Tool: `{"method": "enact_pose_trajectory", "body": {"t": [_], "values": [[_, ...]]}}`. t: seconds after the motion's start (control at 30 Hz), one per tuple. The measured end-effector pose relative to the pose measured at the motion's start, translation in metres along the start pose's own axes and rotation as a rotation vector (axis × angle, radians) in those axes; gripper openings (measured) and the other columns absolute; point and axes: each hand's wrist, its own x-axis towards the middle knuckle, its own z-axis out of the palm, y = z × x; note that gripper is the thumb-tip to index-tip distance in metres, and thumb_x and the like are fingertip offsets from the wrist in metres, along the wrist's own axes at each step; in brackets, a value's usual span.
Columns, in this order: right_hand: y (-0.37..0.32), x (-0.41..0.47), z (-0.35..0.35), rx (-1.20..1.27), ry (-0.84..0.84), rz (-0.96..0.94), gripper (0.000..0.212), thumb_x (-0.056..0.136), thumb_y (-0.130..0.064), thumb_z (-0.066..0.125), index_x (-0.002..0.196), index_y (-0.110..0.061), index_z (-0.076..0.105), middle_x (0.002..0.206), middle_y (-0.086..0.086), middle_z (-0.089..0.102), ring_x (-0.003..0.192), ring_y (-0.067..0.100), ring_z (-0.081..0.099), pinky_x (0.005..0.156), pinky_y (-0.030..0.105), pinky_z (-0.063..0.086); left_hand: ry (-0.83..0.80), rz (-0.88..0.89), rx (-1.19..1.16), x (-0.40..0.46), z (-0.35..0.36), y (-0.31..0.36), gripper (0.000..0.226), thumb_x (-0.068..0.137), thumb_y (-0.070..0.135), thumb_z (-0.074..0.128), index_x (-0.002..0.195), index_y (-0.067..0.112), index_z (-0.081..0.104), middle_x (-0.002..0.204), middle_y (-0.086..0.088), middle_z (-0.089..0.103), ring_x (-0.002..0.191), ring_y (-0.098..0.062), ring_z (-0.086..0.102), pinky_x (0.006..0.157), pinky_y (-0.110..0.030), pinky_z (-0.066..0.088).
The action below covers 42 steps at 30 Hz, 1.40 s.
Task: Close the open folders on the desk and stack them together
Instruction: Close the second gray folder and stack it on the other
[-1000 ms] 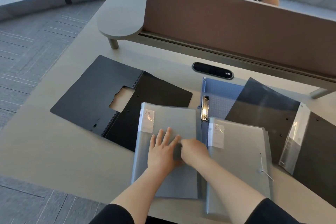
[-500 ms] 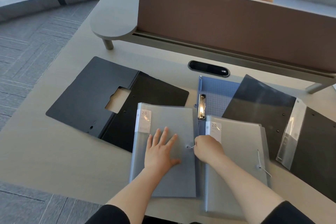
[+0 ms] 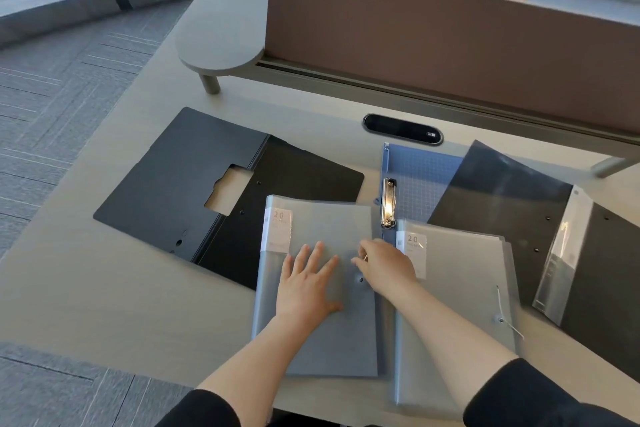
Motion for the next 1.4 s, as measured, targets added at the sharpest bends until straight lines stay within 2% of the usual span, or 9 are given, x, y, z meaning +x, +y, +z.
{"method": "enact_pose_trajectory", "body": {"t": [0.23,0.37,0.47,0.6,0.73,0.83,1.0,1.17,1.4], "values": [[0.012,-0.015,-0.008,0.178,0.093,0.235,0.027,0.098,-0.027,0.045,0.118,-0.012,0.053,0.117,0.010,0.061,0.109,0.031,0.058,0.076,0.033,0.039,0.265,-0.325,-0.141,-0.007,-0.014,-0.035,0.084,0.079,0.046,0.076,0.150,0.018,0.039,0.161,-0.012,0.030,0.149,-0.033,0.026,0.118,-0.049,0.023],[0.012,-0.021,-0.006,0.350,0.005,0.374,0.025,0.089,-0.024,0.046,0.109,-0.012,0.056,0.102,0.011,0.067,0.092,0.034,0.067,0.081,0.033,0.053,0.258,-0.506,-0.298,-0.011,-0.024,-0.046,0.083,0.082,0.042,0.073,0.150,0.014,0.035,0.139,-0.013,0.047,0.122,-0.034,0.047,0.094,-0.043,0.045],[0.011,-0.024,-0.007,0.467,-0.054,0.421,0.007,0.084,-0.018,0.046,0.082,-0.012,0.048,0.074,0.010,0.068,0.060,0.030,0.069,0.057,0.023,0.052,0.252,-0.621,-0.498,-0.013,-0.025,-0.049,0.078,0.083,0.040,0.072,0.147,0.011,0.039,0.130,-0.016,0.051,0.118,-0.037,0.048,0.093,-0.046,0.046],[0.011,-0.030,-0.005,0.601,-0.033,0.427,0.018,0.084,-0.013,0.052,0.070,-0.015,0.040,0.057,0.008,0.059,0.046,0.026,0.063,0.038,0.018,0.038,0.223,-0.757,-0.710,-0.007,-0.024,-0.057,0.061,0.079,0.043,0.072,0.126,0.010,0.052,0.121,-0.016,0.056,0.115,-0.037,0.050,0.091,-0.044,0.045],[0.013,-0.032,-0.001,0.678,0.008,0.445,0.012,0.086,-0.022,0.059,0.087,-0.010,0.058,0.075,0.012,0.069,0.049,0.026,0.061,0.058,0.033,0.056,0.193,-0.732,-0.801,-0.006,-0.020,-0.071,0.047,0.071,0.054,0.067,0.090,0.011,0.067,0.089,-0.007,0.072,0.085,-0.029,0.068,0.066,-0.036,0.052],[0.013,-0.031,0.000,0.670,-0.002,0.411,0.018,0.088,-0.024,0.060,0.072,-0.016,0.056,0.069,0.001,0.057,0.068,0.027,0.060,0.072,0.040,0.058,0.216,-0.730,-0.884,-0.008,-0.024,-0.075,0.038,0.084,0.043,0.069,0.096,0.007,0.069,0.095,-0.009,0.073,0.080,-0.023,0.065,0.062,-0.033,0.045],[0.009,-0.032,-0.002,0.761,0.024,0.347,0.030,0.091,-0.025,0.057,0.065,-0.015,0.044,0.066,0.002,0.046,0.063,0.019,0.045,0.060,0.030,0.037,0.328,-0.705,-1.057,-0.017,-0.043,-0.076,0.035,0.090,0.035,0.069,0.109,0.006,0.062,0.105,-0.009,0.065,0.096,-0.027,0.061,0.080,-0.039,0.049],[0.018,-0.035,-0.018,0.823,0.133,0.304,0.030,0.090,-0.025,0.058,0.068,-0.014,0.041,0.067,0.003,0.045,0.062,0.019,0.041,0.057,0.032,0.032,0.401,-0.609,-1.128,-0.014,-0.069,-0.053,0.026,0.096,0.033,0.062,0.107,0.011,0.059,0.102,-0.004,0.060,0.088,-0.018,0.055,0.063,-0.027,0.040],[0.091,-0.046,-0.037,0.732,0.289,0.407,0.026,0.089,-0.023,0.058,0.067,-0.017,0.047,0.067,-0.001,0.055,0.067,0.023,0.050,0.055,0.031,0.033,0.230,-0.488,-1.146,0.008,-0.064,0.011,0.022,0.092,0.032,0.064,0.101,0.013,0.062,0.096,-0.005,0.067,0.082,-0.019,0.063,0.068,-0.034,0.051]]}}
